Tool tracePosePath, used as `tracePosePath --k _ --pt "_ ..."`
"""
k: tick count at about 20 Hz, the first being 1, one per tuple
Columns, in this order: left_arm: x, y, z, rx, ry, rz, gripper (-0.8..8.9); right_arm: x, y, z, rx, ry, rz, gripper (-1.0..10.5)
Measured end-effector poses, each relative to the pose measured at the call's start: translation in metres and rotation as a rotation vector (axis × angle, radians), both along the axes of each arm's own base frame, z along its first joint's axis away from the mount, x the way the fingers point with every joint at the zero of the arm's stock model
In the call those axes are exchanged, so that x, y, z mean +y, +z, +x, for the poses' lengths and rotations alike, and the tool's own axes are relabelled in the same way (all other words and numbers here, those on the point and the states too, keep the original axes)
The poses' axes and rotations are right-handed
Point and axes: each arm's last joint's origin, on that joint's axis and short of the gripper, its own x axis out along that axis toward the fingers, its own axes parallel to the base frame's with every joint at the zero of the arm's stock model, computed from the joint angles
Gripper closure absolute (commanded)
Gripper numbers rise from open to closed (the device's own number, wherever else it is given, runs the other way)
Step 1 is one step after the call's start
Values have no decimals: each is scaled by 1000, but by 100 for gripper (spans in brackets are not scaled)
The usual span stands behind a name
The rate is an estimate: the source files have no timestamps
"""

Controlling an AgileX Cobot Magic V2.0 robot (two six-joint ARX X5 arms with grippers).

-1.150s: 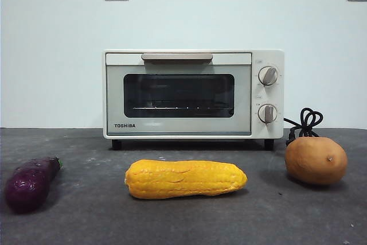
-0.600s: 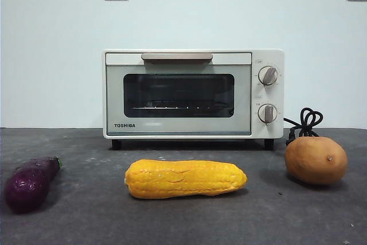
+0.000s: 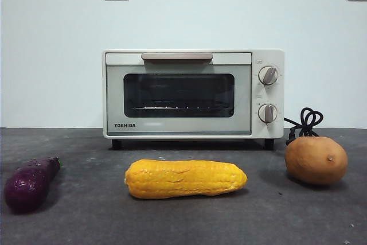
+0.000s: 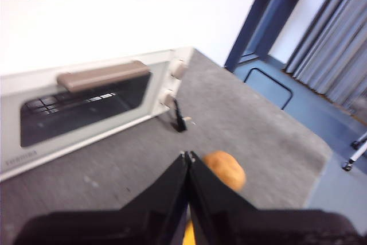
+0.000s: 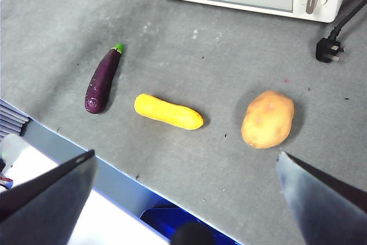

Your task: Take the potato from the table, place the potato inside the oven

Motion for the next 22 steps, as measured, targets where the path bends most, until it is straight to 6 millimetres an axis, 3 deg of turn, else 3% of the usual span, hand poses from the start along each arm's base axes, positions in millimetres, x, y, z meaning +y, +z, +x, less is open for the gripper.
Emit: tracePosePath --k 7,12,16,22 --pt "-49 10 99 16 26 81 820 1 -3 9 33 -1 -5 317" --pt "-83 -4 159 32 45 177 820 2 -4 13 47 -1 -8 317" --pt "-101 -21 186 24 57 217 820 2 -4 14 50 -1 -9 317" --pt "-115 -47 198 48 61 272 821 2 -4 14 53 -1 -9 317"
